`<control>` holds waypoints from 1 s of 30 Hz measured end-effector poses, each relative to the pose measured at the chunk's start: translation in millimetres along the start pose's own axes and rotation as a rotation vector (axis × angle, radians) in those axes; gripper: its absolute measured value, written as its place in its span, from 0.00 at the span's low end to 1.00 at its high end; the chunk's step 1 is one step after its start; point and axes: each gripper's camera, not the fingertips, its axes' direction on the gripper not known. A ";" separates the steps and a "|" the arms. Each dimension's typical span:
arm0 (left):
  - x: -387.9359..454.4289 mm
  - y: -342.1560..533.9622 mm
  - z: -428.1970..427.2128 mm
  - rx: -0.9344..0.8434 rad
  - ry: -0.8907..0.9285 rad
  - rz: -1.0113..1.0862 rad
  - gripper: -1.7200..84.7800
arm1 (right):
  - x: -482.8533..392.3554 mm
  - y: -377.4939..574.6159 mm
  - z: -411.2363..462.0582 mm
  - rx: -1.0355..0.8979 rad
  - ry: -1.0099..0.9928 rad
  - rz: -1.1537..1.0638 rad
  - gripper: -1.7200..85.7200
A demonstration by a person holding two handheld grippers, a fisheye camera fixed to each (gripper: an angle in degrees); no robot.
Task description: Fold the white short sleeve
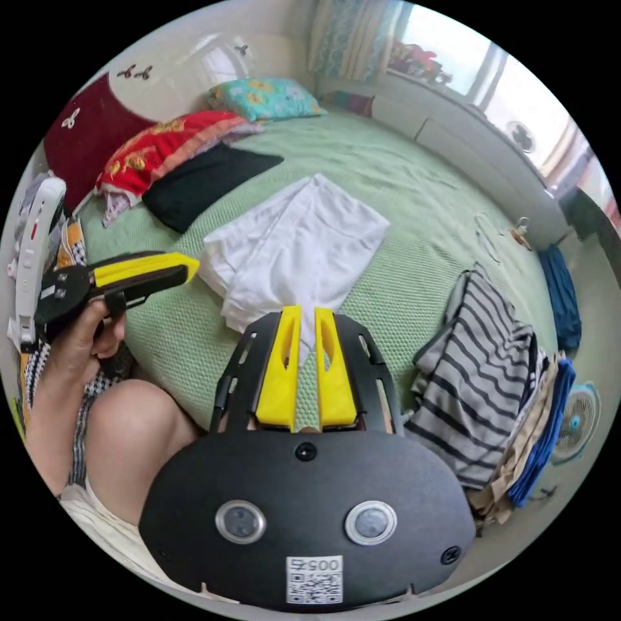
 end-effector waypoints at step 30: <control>21.1 -42.3 -10.2 0.048 -0.112 -0.104 0.05 | -16.6 23.9 12.9 -0.123 0.026 0.484 0.01</control>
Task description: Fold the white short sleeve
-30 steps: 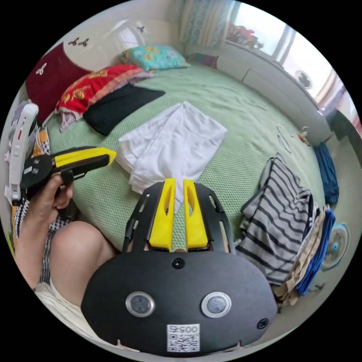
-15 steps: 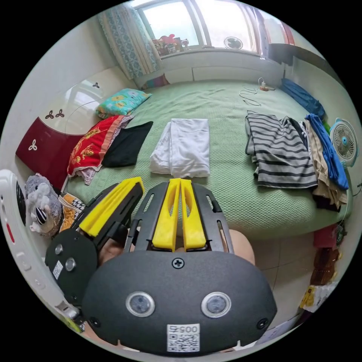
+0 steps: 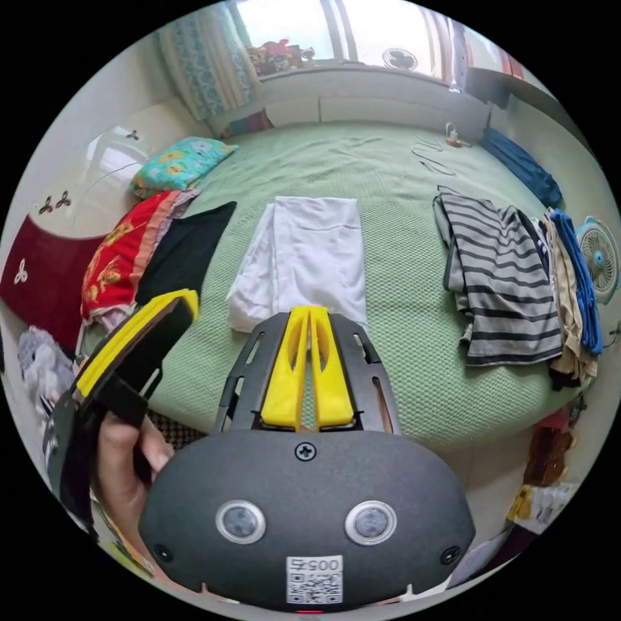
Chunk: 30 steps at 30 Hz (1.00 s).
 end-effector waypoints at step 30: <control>-40.2 -2.8 129.2 -0.133 0.084 0.017 0.09 | -24.4 -2.8 35.1 -0.011 0.042 -0.144 0.01</control>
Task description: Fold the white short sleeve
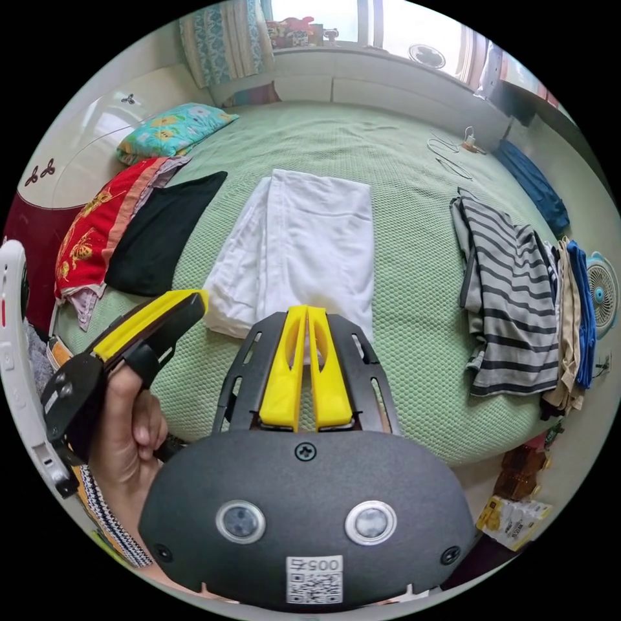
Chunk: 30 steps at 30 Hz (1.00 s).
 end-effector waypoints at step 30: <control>-41.6 -9.7 94.5 -0.075 0.103 0.137 0.17 | -26.5 -87.0 2.4 0.123 -0.113 -0.344 0.16</control>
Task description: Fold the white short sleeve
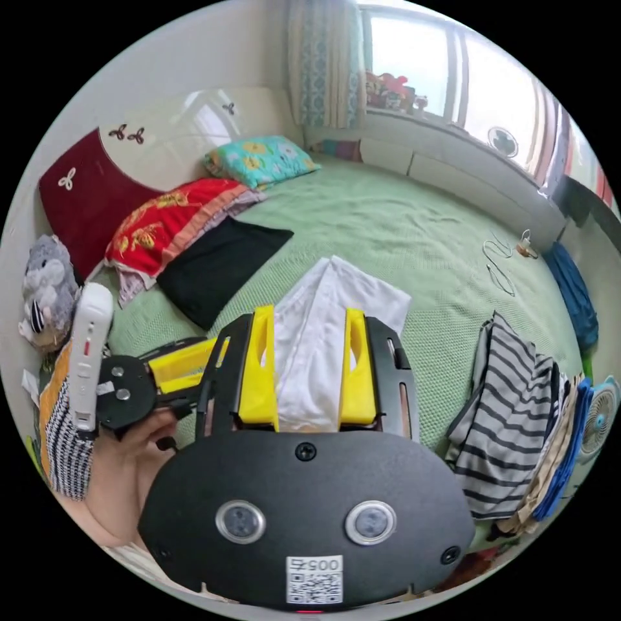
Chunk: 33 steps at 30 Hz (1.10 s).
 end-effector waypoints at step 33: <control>-83.0 22.5 41.6 0.031 0.068 0.033 0.16 | 11.7 -96.1 114.5 -0.268 -0.078 0.003 0.07</control>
